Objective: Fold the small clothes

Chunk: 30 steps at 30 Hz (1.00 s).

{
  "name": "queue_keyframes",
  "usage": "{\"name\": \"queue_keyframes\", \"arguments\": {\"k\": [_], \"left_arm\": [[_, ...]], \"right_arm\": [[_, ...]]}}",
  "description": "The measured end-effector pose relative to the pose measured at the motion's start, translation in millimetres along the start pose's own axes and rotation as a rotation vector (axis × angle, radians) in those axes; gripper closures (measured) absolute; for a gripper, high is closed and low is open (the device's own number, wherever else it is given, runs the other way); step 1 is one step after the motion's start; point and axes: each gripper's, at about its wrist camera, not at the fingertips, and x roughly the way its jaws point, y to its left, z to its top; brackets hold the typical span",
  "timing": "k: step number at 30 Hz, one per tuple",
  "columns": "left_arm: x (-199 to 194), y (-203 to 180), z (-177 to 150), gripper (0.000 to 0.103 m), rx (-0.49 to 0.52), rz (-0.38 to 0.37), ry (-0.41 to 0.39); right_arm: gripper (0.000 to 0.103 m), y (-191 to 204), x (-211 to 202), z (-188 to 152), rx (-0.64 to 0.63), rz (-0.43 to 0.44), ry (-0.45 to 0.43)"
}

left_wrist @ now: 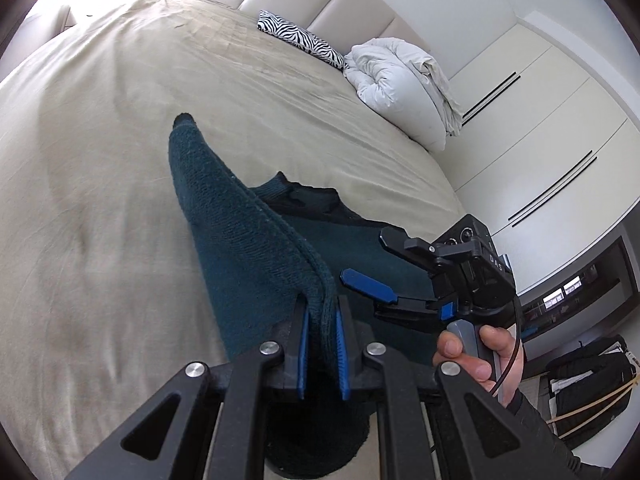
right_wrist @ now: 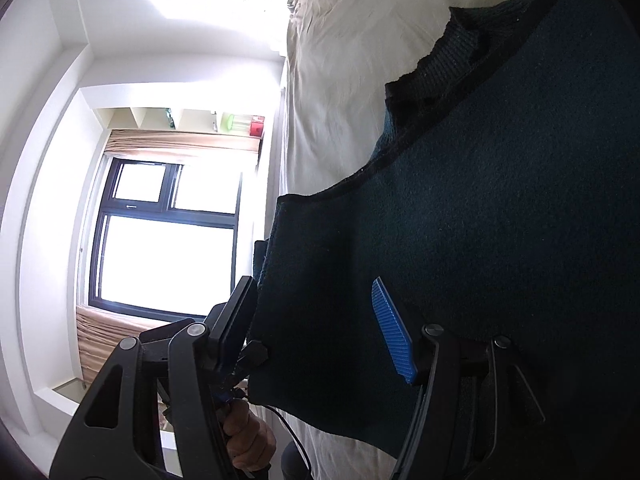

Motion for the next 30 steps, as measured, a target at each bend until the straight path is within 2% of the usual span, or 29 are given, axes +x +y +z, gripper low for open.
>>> {"name": "queue_keyframes", "arguments": {"k": [2, 3, 4, 9, 13, 16, 19, 20, 23, 24, 27, 30], "left_arm": [[25.1, -22.3, -0.3, 0.091, 0.026, -0.004, 0.02], [38.9, -32.6, -2.4, 0.091, 0.04, -0.008, 0.03], [52.6, -40.3, -5.4, 0.091, 0.043, -0.014, 0.043], [107.6, -60.5, -29.5, 0.091, 0.045, -0.034, 0.104], [117.9, -71.4, -41.4, 0.09, 0.103, 0.025, 0.087], [109.7, -71.7, -42.6, 0.086, 0.111, 0.006, 0.059], [99.0, -73.1, -46.6, 0.086, 0.125, -0.044, 0.048], [95.2, -72.9, -48.4, 0.086, 0.128, -0.052, 0.048], [71.6, -72.8, -59.5, 0.083, 0.16, -0.08, 0.033], [62.2, -73.9, -63.2, 0.081, 0.174, -0.077, 0.02], [42.6, -82.3, -68.4, 0.07, 0.216, -0.066, -0.026], [29.6, -70.4, -66.3, 0.066, 0.212, -0.054, -0.044]], "right_arm": [[0.042, -7.2, -14.7, 8.7, 0.024, 0.03, 0.003], [0.036, -12.1, -26.2, 14.2, 0.037, 0.044, 0.002], [0.034, -17.5, -34.5, 19.2, 0.05, 0.053, -0.003], [0.031, -42.9, -61.5, 33.1, 0.094, 0.063, -0.001], [0.031, -47.8, -65.7, 34.6, 0.078, 0.054, 0.032], [0.031, -42.1, -58.1, 34.9, 0.047, 0.006, 0.044], [0.039, -38.2, -50.5, 34.0, 0.032, -0.043, 0.063], [0.048, -37.2, -48.1, 32.8, 0.027, -0.064, 0.074], [0.083, -45.0, -44.8, 25.4, 0.023, -0.164, 0.104], [0.088, -48.7, -45.1, 24.2, 0.034, -0.188, 0.108], [0.091, -55.4, -52.9, 23.4, 0.033, -0.225, 0.107], [0.092, -45.7, -59.7, 22.9, -0.008, -0.283, 0.117]]}}
